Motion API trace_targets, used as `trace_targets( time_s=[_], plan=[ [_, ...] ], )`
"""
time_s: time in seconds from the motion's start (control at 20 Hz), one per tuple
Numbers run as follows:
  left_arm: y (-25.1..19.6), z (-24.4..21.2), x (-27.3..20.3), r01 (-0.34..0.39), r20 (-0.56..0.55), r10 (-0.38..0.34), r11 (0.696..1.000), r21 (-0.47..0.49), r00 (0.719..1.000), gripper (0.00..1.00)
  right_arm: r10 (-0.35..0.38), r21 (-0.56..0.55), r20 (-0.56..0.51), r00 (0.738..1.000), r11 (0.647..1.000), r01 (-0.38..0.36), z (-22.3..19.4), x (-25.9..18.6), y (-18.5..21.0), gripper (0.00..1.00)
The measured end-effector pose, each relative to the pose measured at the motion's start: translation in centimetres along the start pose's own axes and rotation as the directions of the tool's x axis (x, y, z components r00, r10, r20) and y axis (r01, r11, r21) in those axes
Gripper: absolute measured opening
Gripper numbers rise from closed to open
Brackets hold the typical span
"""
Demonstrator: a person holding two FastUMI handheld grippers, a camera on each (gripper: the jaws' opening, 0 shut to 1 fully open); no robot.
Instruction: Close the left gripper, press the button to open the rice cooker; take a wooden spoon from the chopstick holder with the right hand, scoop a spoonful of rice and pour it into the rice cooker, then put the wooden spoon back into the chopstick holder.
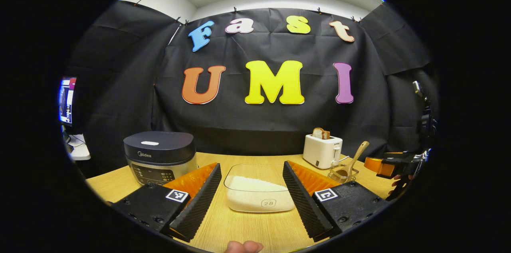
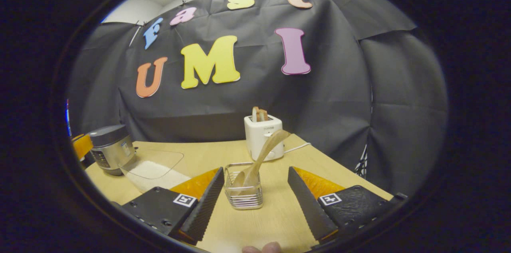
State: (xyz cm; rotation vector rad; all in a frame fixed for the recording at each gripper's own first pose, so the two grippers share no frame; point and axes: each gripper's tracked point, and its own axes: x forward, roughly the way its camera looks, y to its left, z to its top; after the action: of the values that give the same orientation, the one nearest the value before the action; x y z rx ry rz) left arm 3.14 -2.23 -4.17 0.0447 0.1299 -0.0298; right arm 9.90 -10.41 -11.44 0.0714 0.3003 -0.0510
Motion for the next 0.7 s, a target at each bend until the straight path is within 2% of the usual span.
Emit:
trace_targets(
  time_s=[0.1,0.15,0.2,0.25,0.4,0.55,0.6,0.7],
  plan=[
    [0.9,0.0,0.0,-0.029,-0.005,0.029,1.000,0.005,1.000,0.99,0.010,0.028,-0.031,0.999,1.000,-0.010,-0.3,2.3,-0.3,0.92],
    [1.2,0.2,0.0,-0.038,-0.003,0.038,0.999,0.008,0.999,0.99,0.015,0.039,-0.048,0.999,0.999,-0.013,-0.5,3.3,-0.4,0.96],
    [1.3,0.3,0.0,-0.046,-0.003,0.046,0.999,0.008,0.999,0.99,0.024,0.053,-0.064,0.998,0.998,-0.020,-0.7,4.3,-0.4,0.92],
    [1.6,0.3,0.0,-0.052,-0.004,0.052,0.999,0.007,0.999,0.99,0.027,0.061,-0.080,0.996,0.998,-0.023,-0.9,5.3,-0.4,0.96],
    [2.1,0.8,0.2,-0.068,0.001,0.068,0.998,0.004,0.998,0.99,0.028,0.064,-0.110,0.994,0.998,-0.021,-1.3,7.8,-0.5,0.96],
    [2.5,1.1,0.3,-0.077,0.002,0.077,0.997,0.010,0.997,0.99,0.039,0.073,-0.122,0.992,0.997,-0.030,-1.2,10.2,-0.4,0.96],
    [2.7,1.3,0.3,-0.080,0.000,0.080,0.997,0.013,0.997,0.99,0.045,0.080,-0.129,0.991,0.996,-0.035,-1.4,10.7,-0.3,0.92],
    [3.4,1.6,0.4,-0.093,0.000,0.093,0.996,0.015,0.996,0.98,0.070,0.107,-0.142,0.987,0.993,-0.055,-1.6,11.7,0.2,0.96]
  ],
)
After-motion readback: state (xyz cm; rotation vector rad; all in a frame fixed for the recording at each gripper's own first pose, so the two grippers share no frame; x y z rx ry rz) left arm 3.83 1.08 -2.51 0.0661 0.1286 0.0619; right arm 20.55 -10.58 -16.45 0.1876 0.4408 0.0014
